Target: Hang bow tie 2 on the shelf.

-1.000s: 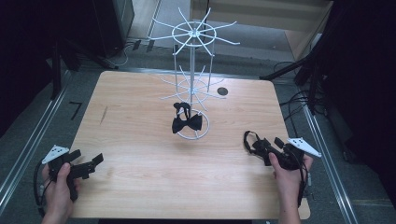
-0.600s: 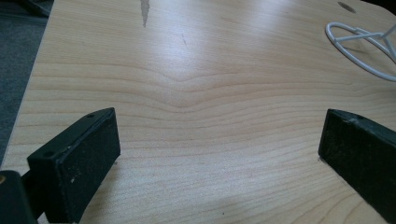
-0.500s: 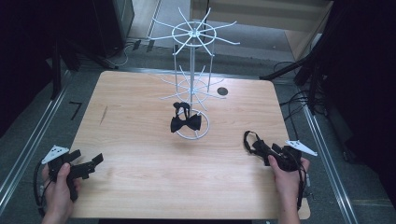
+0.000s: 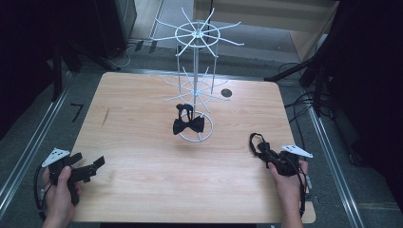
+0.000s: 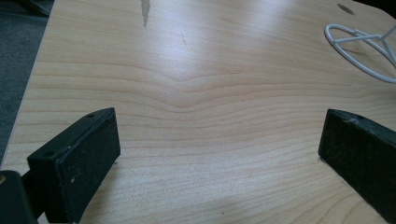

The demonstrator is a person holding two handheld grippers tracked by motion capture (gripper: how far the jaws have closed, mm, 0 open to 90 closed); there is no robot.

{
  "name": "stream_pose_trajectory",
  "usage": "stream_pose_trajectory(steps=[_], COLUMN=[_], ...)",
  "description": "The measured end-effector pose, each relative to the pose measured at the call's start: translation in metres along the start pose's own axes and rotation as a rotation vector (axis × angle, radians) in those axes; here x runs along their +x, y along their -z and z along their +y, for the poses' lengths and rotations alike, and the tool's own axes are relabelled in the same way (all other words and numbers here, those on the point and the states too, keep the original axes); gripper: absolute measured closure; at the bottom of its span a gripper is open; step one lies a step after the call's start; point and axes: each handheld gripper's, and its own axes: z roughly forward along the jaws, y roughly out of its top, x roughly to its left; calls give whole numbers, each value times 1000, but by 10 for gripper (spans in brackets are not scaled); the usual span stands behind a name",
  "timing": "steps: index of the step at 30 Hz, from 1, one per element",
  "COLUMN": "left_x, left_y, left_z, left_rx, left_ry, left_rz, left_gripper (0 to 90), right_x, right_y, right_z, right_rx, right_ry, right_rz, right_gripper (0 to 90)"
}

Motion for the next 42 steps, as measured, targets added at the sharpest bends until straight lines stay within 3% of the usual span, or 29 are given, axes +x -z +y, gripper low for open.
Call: stream_pose_trajectory(steps=[6, 15, 20, 27, 42], left_x=[0, 0, 0, 0, 0], left_y=[0, 0, 0, 0, 0], left_z=[0, 0, 0, 0, 0], left_rx=[0, -1, -1, 1, 2], left_ry=[2, 2, 1, -1, -3], left_rz=[1, 1, 1, 3, 2], left_gripper=[0, 0, 0, 0, 0], right_x=[7, 31, 44, 65, 101], right_y=[1, 18, 26, 38, 58], right_z=[3, 18, 25, 34, 48], right_rx=[-15, -130, -174, -218, -299], right_ry=[28, 93, 101, 157, 176], right_rz=[-13, 38, 73, 102, 193], right_gripper=[780, 779, 778, 777, 777])
